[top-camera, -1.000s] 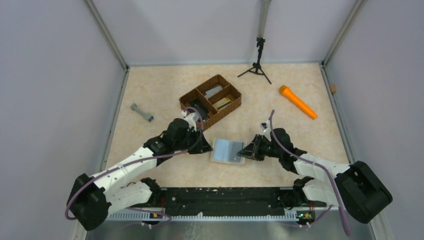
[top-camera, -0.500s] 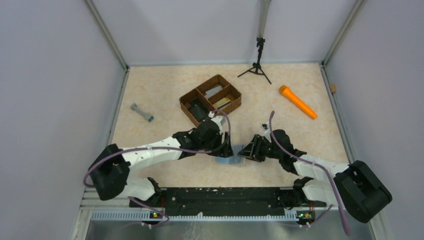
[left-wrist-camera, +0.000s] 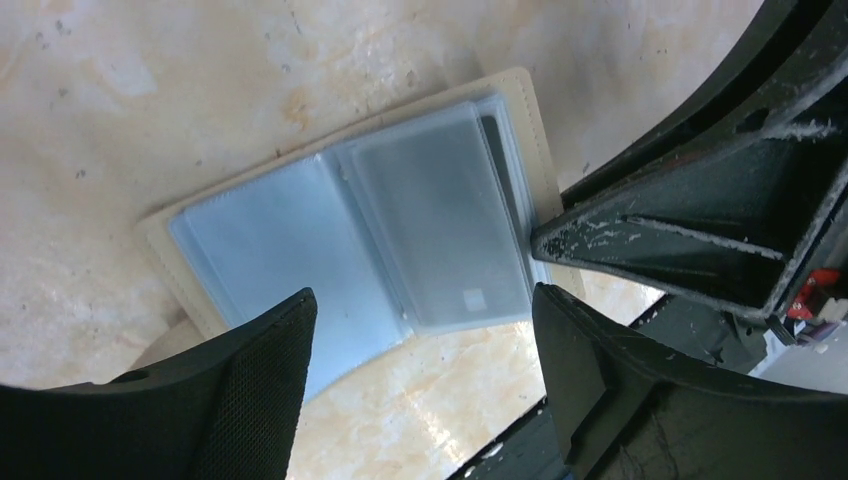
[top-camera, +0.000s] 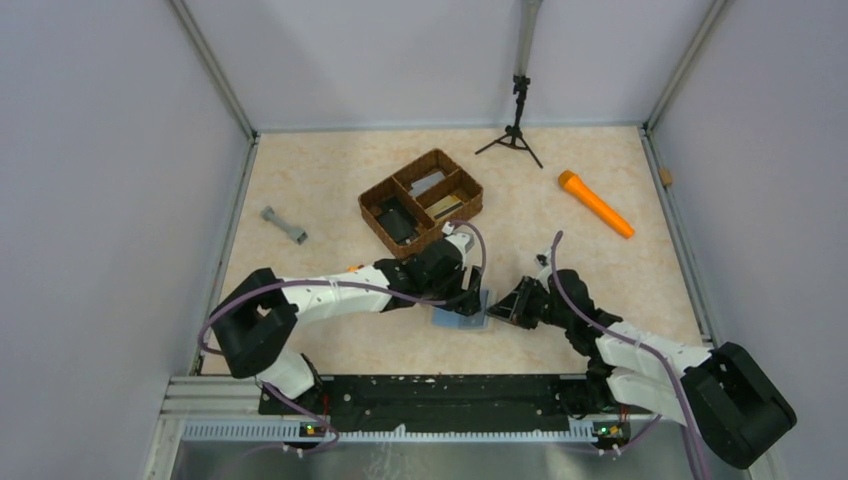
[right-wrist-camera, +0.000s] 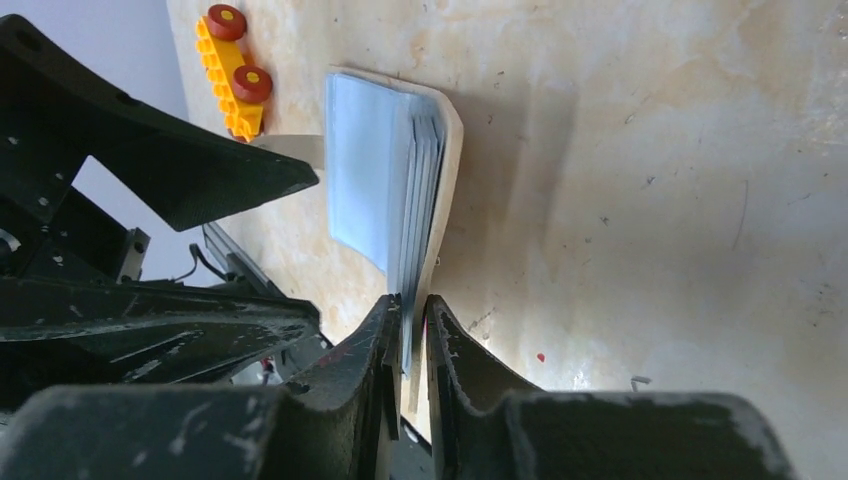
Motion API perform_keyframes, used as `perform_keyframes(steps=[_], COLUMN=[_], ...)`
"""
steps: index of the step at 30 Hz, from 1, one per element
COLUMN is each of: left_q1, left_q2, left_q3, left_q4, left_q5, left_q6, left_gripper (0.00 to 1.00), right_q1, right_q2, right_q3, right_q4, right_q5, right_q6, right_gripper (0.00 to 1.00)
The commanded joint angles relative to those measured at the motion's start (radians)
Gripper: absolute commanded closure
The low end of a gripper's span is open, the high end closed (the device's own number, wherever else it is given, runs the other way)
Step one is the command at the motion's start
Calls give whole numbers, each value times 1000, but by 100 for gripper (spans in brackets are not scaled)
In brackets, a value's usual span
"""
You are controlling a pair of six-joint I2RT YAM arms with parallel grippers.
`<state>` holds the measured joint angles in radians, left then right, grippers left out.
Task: Take the credit cards out of the card holder
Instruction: Place the card holder at the center of the board, then pick up the card holder from the center of the board.
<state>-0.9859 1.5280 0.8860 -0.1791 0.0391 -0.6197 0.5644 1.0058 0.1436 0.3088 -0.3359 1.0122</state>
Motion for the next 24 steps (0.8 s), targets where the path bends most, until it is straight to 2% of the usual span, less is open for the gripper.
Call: perform_keyframes(steps=[1, 8, 12, 14, 19, 22, 24], left_q1=[-6, -5, 4, 14, 35, 43, 53], left_q2=[66, 190, 218, 232, 250, 222, 199], left_q3=[81, 154, 146, 129, 86, 49, 24], left_q4=[-2, -90, -91, -73, -42, -7, 21], left_q5=[4, 20, 48, 77, 116, 135, 156], left_q6=[54, 37, 14, 5, -14, -21, -27], left_gripper=[18, 18, 24, 32, 64, 66, 66], right_q1=[-13, -14, -13, -15, -15, -15, -15], right_q2=[-20, -3, 0, -1, 2, 3, 8], right_q3=[-4, -2, -2, -2, 0, 2, 1], right_q4=[47, 56, 56, 58, 54, 54, 69], right_q5=[20, 14, 14, 14, 16, 17, 5], right_q6=[15, 11, 9, 7, 2, -3, -7], right_gripper=[87, 92, 93, 94, 94, 93, 81])
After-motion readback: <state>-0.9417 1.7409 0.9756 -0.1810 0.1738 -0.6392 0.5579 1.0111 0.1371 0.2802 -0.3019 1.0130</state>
